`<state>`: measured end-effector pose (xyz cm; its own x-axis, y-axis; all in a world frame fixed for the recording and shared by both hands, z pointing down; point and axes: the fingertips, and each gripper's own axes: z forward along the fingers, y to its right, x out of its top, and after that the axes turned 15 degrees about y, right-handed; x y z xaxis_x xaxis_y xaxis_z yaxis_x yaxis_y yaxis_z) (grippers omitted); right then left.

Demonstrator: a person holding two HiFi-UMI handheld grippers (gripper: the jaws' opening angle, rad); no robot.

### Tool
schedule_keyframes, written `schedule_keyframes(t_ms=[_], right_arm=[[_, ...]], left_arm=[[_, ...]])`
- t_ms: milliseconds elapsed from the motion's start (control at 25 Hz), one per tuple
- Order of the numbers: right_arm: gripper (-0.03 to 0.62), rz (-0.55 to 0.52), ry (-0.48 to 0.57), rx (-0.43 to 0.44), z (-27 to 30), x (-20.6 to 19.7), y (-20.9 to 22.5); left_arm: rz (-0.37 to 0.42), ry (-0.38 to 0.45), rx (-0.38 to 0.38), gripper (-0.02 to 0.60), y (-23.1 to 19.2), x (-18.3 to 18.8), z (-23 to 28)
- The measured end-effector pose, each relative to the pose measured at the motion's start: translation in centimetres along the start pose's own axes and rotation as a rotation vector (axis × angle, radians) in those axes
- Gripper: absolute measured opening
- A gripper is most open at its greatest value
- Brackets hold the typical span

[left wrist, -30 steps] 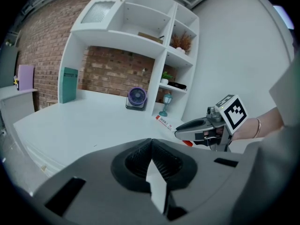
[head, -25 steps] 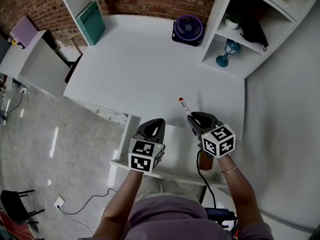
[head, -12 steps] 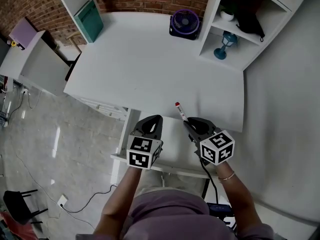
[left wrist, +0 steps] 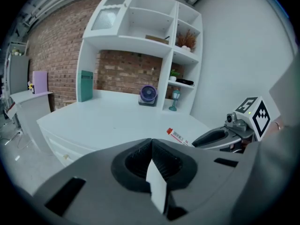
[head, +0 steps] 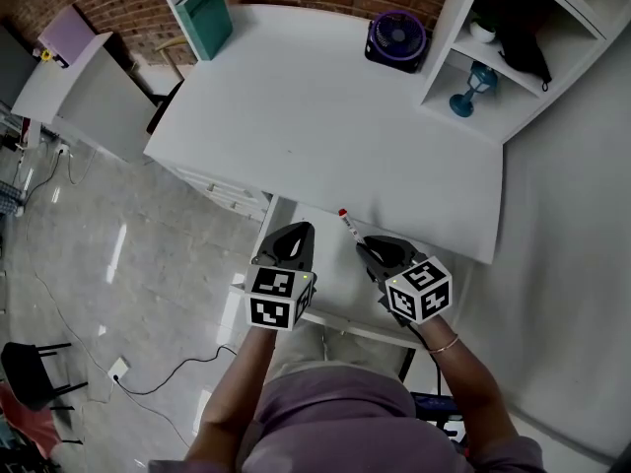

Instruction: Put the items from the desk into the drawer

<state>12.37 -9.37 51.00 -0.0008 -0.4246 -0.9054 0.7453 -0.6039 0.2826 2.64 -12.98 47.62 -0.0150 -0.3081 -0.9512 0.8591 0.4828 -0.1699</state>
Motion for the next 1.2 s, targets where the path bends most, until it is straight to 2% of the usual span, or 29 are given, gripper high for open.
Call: schedule_keyframes(t_ms=[440, 840, 1200], right_arm=[[0.069, -0.056, -0.134, 0.088, 4.3, -3.5, -2.4], [0.069, -0.095, -0.238, 0.09, 7.7, -6.5, -2.4], [0.069, -0.132, -0.335, 0.05, 10.2, -9.9, -1.8]], left_arm=[[-0.037, 0.007, 0.139, -0.002, -4.5, -1.1, -3.2], [-0.069, -0.001, 0.201, -0.002, -6.6, -2.1, -4.4], [-0.092, -0.015, 0.24, -0.002, -8.2, -3.0, -5.1]])
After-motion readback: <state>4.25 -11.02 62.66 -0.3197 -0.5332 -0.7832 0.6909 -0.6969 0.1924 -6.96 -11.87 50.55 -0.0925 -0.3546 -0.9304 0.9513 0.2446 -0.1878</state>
